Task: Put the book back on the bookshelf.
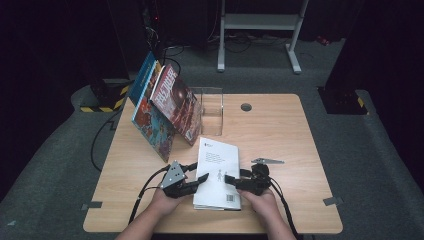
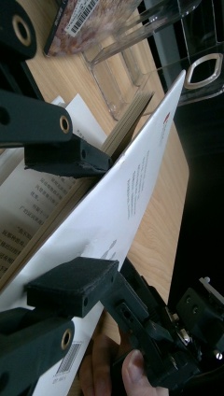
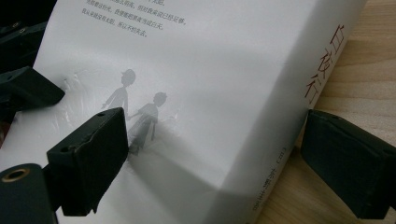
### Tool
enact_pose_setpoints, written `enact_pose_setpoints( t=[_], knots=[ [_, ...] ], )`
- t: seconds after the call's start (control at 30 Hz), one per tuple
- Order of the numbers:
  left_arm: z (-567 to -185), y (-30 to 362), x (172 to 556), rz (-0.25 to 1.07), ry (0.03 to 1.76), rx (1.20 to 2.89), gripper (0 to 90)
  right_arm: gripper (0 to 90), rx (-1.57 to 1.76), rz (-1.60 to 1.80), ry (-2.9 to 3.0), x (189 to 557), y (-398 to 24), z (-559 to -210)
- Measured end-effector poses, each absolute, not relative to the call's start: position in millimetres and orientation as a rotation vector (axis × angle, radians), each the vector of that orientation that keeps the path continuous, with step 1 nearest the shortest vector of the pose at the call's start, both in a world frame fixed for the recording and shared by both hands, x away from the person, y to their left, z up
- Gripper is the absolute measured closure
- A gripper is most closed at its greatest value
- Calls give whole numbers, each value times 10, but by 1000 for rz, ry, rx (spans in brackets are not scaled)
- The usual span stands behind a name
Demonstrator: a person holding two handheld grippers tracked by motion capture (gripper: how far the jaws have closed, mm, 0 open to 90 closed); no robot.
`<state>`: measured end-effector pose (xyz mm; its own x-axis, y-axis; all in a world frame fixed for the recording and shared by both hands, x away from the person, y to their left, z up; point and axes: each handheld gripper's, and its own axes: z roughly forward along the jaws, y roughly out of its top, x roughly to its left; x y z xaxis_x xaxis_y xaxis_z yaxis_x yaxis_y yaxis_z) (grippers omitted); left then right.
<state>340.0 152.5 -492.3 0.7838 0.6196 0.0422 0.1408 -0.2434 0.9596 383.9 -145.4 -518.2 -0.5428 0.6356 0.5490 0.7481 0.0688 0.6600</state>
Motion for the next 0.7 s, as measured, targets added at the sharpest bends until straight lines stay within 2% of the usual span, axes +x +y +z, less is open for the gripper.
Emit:
enact_pose_setpoints(
  t=[0.7],
  knots=[
    [-4887,1511,3369,551,506,1785,486,71,-1408,-1495,-2193,3844,-1500,-5179]
  ],
)
